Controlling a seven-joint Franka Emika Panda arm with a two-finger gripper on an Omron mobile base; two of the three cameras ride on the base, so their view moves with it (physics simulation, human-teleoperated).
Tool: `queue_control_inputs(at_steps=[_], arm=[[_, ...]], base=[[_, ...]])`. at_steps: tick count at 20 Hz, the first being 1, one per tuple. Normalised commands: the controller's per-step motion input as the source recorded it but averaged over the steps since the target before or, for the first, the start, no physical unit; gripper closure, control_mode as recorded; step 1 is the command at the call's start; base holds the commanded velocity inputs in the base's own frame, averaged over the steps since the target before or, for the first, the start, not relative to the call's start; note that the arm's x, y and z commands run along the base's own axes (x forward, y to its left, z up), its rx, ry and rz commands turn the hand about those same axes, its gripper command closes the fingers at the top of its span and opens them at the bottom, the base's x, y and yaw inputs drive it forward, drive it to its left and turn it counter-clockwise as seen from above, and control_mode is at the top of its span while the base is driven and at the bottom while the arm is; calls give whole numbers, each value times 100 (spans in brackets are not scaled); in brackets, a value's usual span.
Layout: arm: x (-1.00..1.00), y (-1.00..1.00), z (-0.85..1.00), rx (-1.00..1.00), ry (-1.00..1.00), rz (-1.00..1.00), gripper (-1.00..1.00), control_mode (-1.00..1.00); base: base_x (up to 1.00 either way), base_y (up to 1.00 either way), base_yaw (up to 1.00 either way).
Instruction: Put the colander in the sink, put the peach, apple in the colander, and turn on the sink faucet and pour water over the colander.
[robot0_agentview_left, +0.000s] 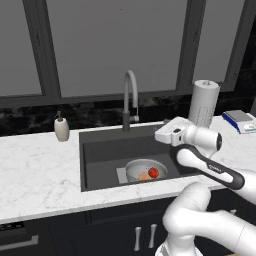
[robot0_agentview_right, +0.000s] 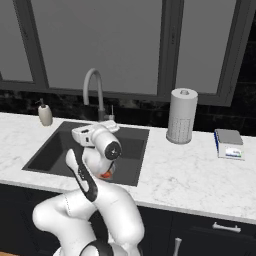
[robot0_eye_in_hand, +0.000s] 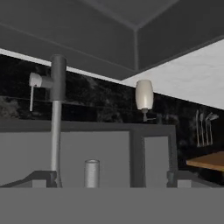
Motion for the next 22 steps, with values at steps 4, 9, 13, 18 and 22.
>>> queue_control_inputs(at_steps=[4,9,13,18,22], arm=[[20,0,-1,0,-32,11,-100,-100],[46,-18,0,-2,-8,2,-100,-100],[50,-19,-4,-9,0,-1,-100,-100],[47,-3,-11,-7,0,0,-100,-100],[46,0,-9,-1,0,0,-100,-100]], base=[[0,0,0],[0,0,0],[0,0,0],[0,0,0],[0,0,0]])
